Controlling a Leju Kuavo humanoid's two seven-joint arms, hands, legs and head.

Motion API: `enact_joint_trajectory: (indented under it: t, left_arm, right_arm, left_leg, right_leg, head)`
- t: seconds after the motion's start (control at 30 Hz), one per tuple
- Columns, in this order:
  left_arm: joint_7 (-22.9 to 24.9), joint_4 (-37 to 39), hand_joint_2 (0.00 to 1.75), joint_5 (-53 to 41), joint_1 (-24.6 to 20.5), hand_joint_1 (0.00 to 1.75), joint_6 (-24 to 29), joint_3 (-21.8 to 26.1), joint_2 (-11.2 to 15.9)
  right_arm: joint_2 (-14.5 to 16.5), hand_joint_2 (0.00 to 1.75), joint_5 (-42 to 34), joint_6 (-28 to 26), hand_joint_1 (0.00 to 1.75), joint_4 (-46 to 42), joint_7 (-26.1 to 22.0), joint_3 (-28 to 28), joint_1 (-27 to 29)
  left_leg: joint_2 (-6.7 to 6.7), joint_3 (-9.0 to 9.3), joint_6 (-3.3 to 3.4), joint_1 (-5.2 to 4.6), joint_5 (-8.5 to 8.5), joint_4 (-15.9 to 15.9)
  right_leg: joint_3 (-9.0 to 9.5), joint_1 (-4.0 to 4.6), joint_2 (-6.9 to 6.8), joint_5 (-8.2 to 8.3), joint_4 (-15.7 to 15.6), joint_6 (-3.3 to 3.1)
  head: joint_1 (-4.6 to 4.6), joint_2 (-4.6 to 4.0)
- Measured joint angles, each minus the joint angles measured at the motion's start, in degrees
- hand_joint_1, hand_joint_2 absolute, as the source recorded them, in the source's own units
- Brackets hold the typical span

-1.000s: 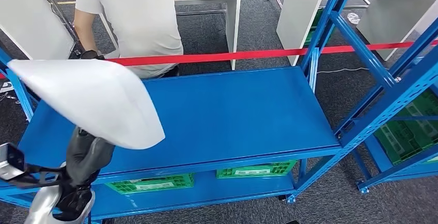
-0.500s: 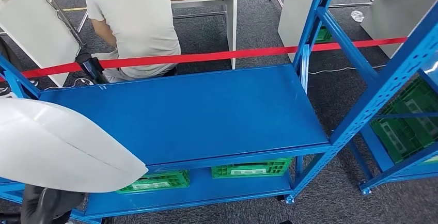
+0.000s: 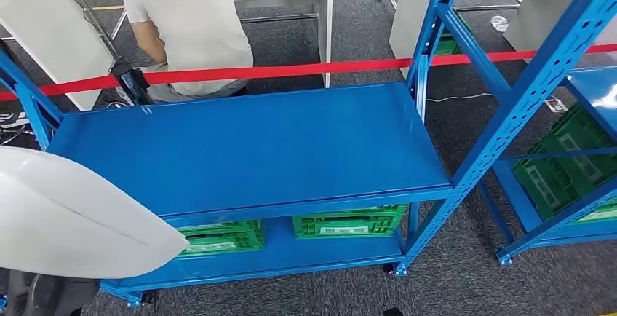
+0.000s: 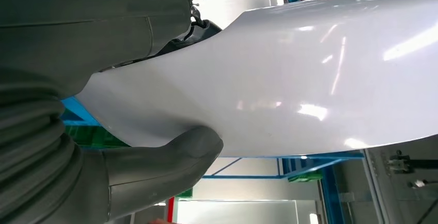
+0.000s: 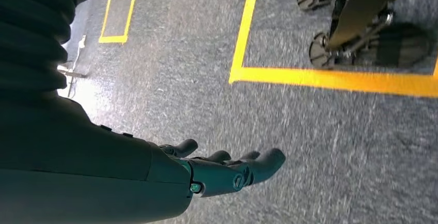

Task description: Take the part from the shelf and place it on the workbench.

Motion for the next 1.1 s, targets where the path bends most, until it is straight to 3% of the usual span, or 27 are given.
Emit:
enact_joint_trajectory:
  t: [0.07, 0.13, 0.17, 0.2, 0.23, 0.3, 0.37, 0.43, 0.5, 0.57, 0.63, 0.67, 0.7, 0.73, 0.77, 0.83, 0.9, 0.93, 1.0, 1.03, 1.1]
  left_arm:
    - [-0.28, 0.42, 1.75, 0.28, -0.49, 1.75, -0.33, -0.02, 0.03]
    - [-0.77, 1.26, 1.75, 0.52, -1.32, 1.75, -0.79, -0.03, 0.04]
    - [-1.08, 1.82, 1.75, 0.56, -1.83, 1.75, -0.99, -0.04, 0.03]
    - [-1.38, 2.33, 1.75, 0.5, -2.33, 1.75, -1.13, -0.04, 0.01]
    - [-1.62, 2.75, 1.75, 0.38, -2.77, 1.75, -1.21, -0.04, -0.02]
    - [-1.84, 3.3, 1.75, 0.17, -3.44, 1.75, -1.26, -0.04, -0.05]
    - [-2.17, 3.54, 1.75, -0.04, -3.79, 1.75, -1.26, -0.04, -0.11]
    - [-3.09, 3.59, 1.75, -0.62, -3.68, 1.75, -1.22, 0.03, -0.39]
    - [-4.38, 3.49, 1.75, -1.43, -2.74, 1.75, -1.09, 0.36, -0.81]
    - [-5.47, 3.38, 1.75, -1.8, -1.34, 1.75, -0.99, 0.94, -1.07]
    - [-6.18, 3.37, 1.75, -1.67, -0.22, 1.75, -1.08, 1.51, -1.26]
    - [-6.41, 3.37, 1.75, -1.54, 0.21, 1.75, -1.16, 1.75, -1.36]
    - [-6.53, 3.38, 1.75, -1.4, 0.54, 1.75, -1.23, 1.93, -1.47]
    - [-6.55, 3.38, 1.75, -1.29, 0.73, 1.75, -1.27, 2.11, -1.57]
    - [-6.47, 3.37, 1.75, -1.2, 0.81, 1.75, -1.26, 2.26, -1.67]
    - [-6.14, 3.28, 1.75, -1.34, 0.8, 1.75, -1.24, 2.61, -1.93]
    - [-5.96, 3.15, 1.75, -1.83, 0.97, 1.75, -1.24, 2.99, -2.35]
    - [-5.94, 3.13, 1.75, -2.12, 1.11, 1.75, -1.25, 3.15, -2.62]
    - [-5.96, 3.2, 1.75, -2.42, 1.42, 1.75, -1.27, 3.3, -3.18]
    - [-5.95, 3.25, 1.75, -2.48, 1.51, 1.75, -1.27, 3.31, -3.46]
    - [-5.96, 3.35, 1.75, -2.51, 1.73, 1.75, -1.29, 3.32, -3.98]
  right_arm:
    - [0.01, 1.75, -0.57, -0.46, 0.0, 0.0, 0.42, -0.24, 0.0]
    - [-0.05, 1.75, -1.25, -0.98, 0.0, 0.0, 1.2, -0.75, -0.02]
    - [-0.13, 1.75, -1.51, -1.13, 0.0, 0.0, 1.46, -1.07, -0.01]
    - [-0.24, 1.75, -1.73, -1.19, 0.0, 0.0, 1.65, -1.34, 0.0]
    - [-0.37, 1.75, -1.85, -1.22, 0.0, 0.0, 1.72, -1.58, 0.01]
    - [-0.65, 1.75, -1.93, -1.24, 0.0, 0.0, 1.72, -1.95, -0.05]
    - [-0.81, 1.75, -1.78, -1.24, 0.0, 0.0, 1.66, -2.23, -0.17]
    - [-1.07, 1.75, -1.39, -1.04, 0.0, 0.0, 1.26, -2.33, -0.16]
    - [-1.44, 1.75, -0.74, -0.4, 0.0, 0.0, 0.22, -2.33, -0.04]
    - [-1.98, 1.75, 0.05, 0.39, 0.0, -0.01, -0.93, -2.32, 0.04]
    - [-2.61, 1.75, 0.55, 1.02, 0.0, -0.02, -1.78, -2.31, 0.15]
    - [-2.85, 1.75, 0.7, 1.26, 0.0, -0.02, -2.09, -2.31, 0.23]
    - [-3.07, 1.75, 0.9, 1.43, 0.0, -0.02, -2.28, -2.3, 0.28]
    - [-3.25, 1.75, 1.13, 1.54, 0.0, -0.02, -2.27, -2.29, 0.32]
    - [-3.38, 1.75, 1.31, 1.61, 0.0, -0.02, -2.03, -2.28, 0.33]
    - [-3.5, 1.75, 1.62, 1.71, 0.0, -0.02, -1.46, -2.26, 0.32]
    - [-3.56, 1.75, 1.92, 1.95, 0.0, -0.02, -1.5, -2.24, 0.37]
    - [-3.61, 1.75, 2.09, 2.09, 0.0, -0.02, -1.71, -2.21, 0.4]
    - [-3.79, 1.75, 2.31, 2.29, 0.0, -0.01, -2.06, -2.11, 0.54]
    - [-3.86, 1.75, 2.34, 2.31, 0.0, -0.01, -2.14, -2.04, 0.63]
    - [-3.97, 1.75, 2.41, 2.32, 0.0, 0.0, -2.29, -1.87, 0.8]
  left_leg:
    - [0.33, -0.81, 0.65, 0.42, 1.4, -0.64]
    - [0.44, -2.37, 0.95, 0.44, 2.57, -0.46]
    - [0.48, -3.32, 0.92, 0.45, 3.15, -0.23]
    - [0.53, -4.33, 0.85, 0.48, 3.7, 0.07]
    - [0.59, -5.34, 0.72, 0.54, 4.2, 0.43]
    - [0.69, -7.27, 0.27, 0.71, 5.03, 1.4]
    - [0.77, -8.5, -0.36, 0.69, 5.64, 2.37]
    - [0.81, -8.78, -1.04, 0.58, 6.31, 2.64]
    - [0.73, -8.95, -1.71, 0.64, 6.71, 2.57]
    - [0.4, -10.06, -2.39, 0.82, 3.5, 4.87]
    - [0.14, -11.67, -3.0, 1.05, -2.39, 11.23]
    - [0.13, -12.14, -3.2, 1.14, -4.23, 14.68]
    - [0.12, -12.05, -3.31, 1.2, -4.77, 17.13]
    - [0.12, -11.11, -3.31, 1.23, -4.04, 17.73]
    - [0.1, -9.14, -3.22, 1.25, -2.63, 16.28]
    - [-0.12, -2.68, -2.72, 1.19, -1.12, 8.36]
    - [-0.39, 2.14, -1.99, 0.89, -1.91, 1.33]
    - [-0.45, 2.82, -1.61, 0.66, -2.32, -0.16]
    - [-0.31, 2.03, -0.63, 0.6, -1.36, -0.62]
    - [-0.18, 1.49, -0.05, 0.67, -0.74, -0.7]
    - [0.07, 0.0, 0.85, 0.79, 0.64, -0.78]
  right_leg:
    - [-1.12, 0.05, 0.01, -3.37, 2.7, 0.53]
    - [-3.06, -0.08, 0.0, -8.55, 9.19, 0.89]
    - [-3.74, -0.12, -0.01, -9.92, 12.46, 1.05]
    - [-3.75, -0.15, -0.01, -9.97, 14.46, 1.18]
    - [-2.83, -0.17, -0.02, -8.85, 14.56, 1.28]
    - [1.92, -0.27, -0.09, -6.21, 8.97, 1.43]
    - [6.65, -0.13, -0.05, -6.43, 1.84, 1.04]
    - [7.81, 0.14, 0.09, -7.21, -0.61, 0.16]
    - [7.02, 0.02, 0.02, -6.33, -0.72, -0.8]
    - [5.88, -0.2, -0.16, -5.0, -1.05, -1.63]
    - [4.38, -0.2, -0.3, -3.72, -1.05, -1.96]
    - [3.56, -0.17, -0.36, -3.11, -0.99, -1.96]
    - [2.72, -0.14, -0.42, -2.5, -0.92, -1.92]
    - [1.9, -0.13, -0.46, -1.91, -0.86, -1.83]
    - [1.21, -0.13, -0.48, -1.3, -0.8, -1.69]
    - [0.18, -0.09, -0.4, -0.17, -0.7, -1.26]
    - [-0.15, -0.11, -0.26, 0.92, -0.83, -0.59]
    - [-0.19, -0.16, -0.2, 1.46, -1.05, -0.21]
    - [-0.38, -0.28, -0.1, 2.18, -1.39, 0.61]
    - [-0.75, -0.32, -0.07, 1.29, -0.89, 0.94]
    - [-2.17, -0.44, -0.03, -3.71, 3.28, 1.41]
  head:
    - [0.14, 0.0]
    - [0.26, 0.0]
    - [0.27, 0.0]
    - [0.27, 0.0]
    - [0.28, 0.0]
    - [0.29, 0.0]
    - [0.37, 0.0]
    - [0.41, 0.0]
    - [0.37, 0.0]
    - [0.24, 0.0]
    - [0.09, 0.0]
    - [0.07, 0.0]
    - [0.08, 0.0]
    - [0.08, 0.0]
    - [0.08, 0.0]
    - [0.08, 0.0]
    - [0.1, 0.0]
    - [0.07, 0.0]
    - [-0.01, 0.0]
    - [0.03, 0.0]
    - [0.13, 0.0]
